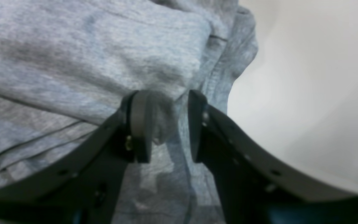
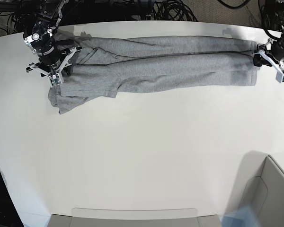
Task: Fold the T-shirt properly
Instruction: 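Lower the folded hem onto the shirt and open both grippers, then pinch the folded shirt's end with the left gripper and tug it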
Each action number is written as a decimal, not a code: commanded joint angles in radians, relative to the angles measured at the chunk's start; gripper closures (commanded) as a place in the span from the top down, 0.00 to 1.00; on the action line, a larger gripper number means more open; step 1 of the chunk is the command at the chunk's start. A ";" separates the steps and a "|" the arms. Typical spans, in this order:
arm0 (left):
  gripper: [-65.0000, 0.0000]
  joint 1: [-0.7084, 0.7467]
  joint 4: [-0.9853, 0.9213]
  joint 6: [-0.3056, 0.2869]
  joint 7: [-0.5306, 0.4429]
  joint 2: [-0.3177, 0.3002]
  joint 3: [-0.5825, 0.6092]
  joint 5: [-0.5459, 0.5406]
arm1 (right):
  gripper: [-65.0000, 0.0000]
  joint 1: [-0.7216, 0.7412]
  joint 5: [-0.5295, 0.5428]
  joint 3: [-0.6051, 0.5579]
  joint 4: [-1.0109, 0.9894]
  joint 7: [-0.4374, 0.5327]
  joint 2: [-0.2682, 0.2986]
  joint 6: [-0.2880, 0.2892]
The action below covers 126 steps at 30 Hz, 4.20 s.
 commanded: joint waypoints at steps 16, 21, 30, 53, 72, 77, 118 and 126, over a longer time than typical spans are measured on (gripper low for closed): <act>0.51 -0.124 -0.191 -0.204 -0.013 -0.022 0.022 0.155 | 0.31 0.011 0.007 -0.001 -0.042 0.020 0.014 0.015; 0.51 -0.150 -0.288 -0.204 -0.014 -0.017 0.027 0.160 | 0.31 0.013 0.007 -0.004 -0.042 0.020 0.014 0.015; 0.49 -0.164 -0.360 -0.204 -0.014 0.043 0.111 0.160 | 0.31 0.013 0.006 -0.006 -0.042 0.020 0.014 0.015; 0.00 -0.162 -0.412 -0.204 -0.013 0.058 -0.010 0.162 | 0.31 0.034 -0.056 0.002 -0.065 0.020 0.007 0.015; 0.00 -0.205 -0.535 -0.204 0.015 -0.025 -0.104 0.159 | 0.31 0.034 -0.053 -0.003 -0.065 0.020 0.007 0.015; 0.33 -0.207 -0.532 -0.204 0.056 -0.025 -0.118 0.157 | 0.31 0.034 -0.054 -0.004 -0.068 0.020 0.008 0.015; 0.47 -0.260 -0.331 -0.204 0.139 0.063 -0.130 0.162 | 0.31 0.068 -0.057 -0.006 -0.135 0.020 0.014 0.015; 0.47 -0.263 -0.406 -0.204 0.087 0.089 0.030 0.155 | 0.31 0.068 -0.057 -0.006 -0.135 0.020 0.022 0.015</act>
